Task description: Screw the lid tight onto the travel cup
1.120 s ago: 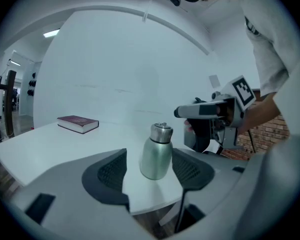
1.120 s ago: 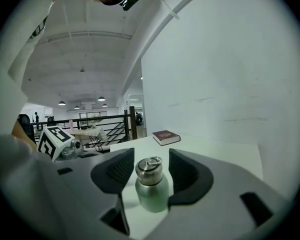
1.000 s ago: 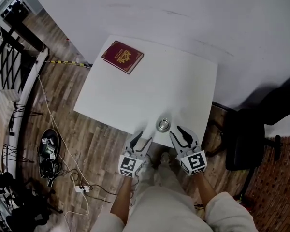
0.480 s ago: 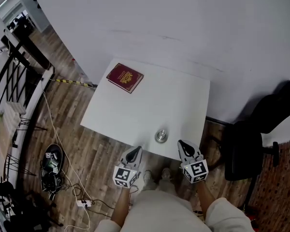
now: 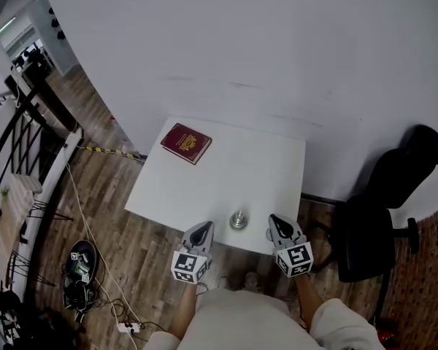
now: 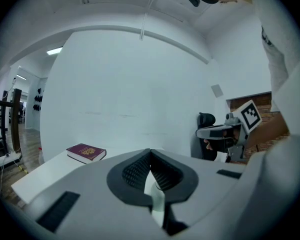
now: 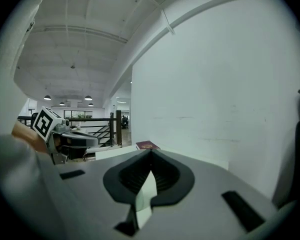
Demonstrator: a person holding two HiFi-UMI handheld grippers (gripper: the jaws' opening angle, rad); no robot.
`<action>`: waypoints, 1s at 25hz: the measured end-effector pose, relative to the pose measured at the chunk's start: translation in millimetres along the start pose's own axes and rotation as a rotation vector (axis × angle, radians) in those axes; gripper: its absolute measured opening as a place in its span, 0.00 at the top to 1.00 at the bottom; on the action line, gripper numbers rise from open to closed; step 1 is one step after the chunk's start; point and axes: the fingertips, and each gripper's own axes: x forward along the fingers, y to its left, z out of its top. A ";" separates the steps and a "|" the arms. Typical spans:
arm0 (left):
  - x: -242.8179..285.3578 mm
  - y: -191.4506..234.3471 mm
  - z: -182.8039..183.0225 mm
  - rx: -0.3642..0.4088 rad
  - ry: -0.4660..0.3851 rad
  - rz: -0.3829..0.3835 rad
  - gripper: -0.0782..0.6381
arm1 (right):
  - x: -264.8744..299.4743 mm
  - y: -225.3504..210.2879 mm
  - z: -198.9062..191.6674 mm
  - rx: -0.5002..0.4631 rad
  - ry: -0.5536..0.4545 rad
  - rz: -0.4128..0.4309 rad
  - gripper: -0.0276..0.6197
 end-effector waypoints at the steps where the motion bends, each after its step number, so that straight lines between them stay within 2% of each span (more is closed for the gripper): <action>1: 1.3 -0.7 4.8 0.005 -0.006 -0.001 0.88 | -0.8 -0.9 3.7 -0.001 -0.007 -0.002 0.96; 9: 0.8 -4.5 30.7 0.036 -0.042 0.001 0.88 | -6.5 -2.7 17.7 -0.009 -0.028 -0.013 0.96; 25: -5.1 -1.1 36.2 0.060 -0.038 -0.001 0.88 | -16.9 -10.8 20.4 -0.022 -0.021 -0.056 0.96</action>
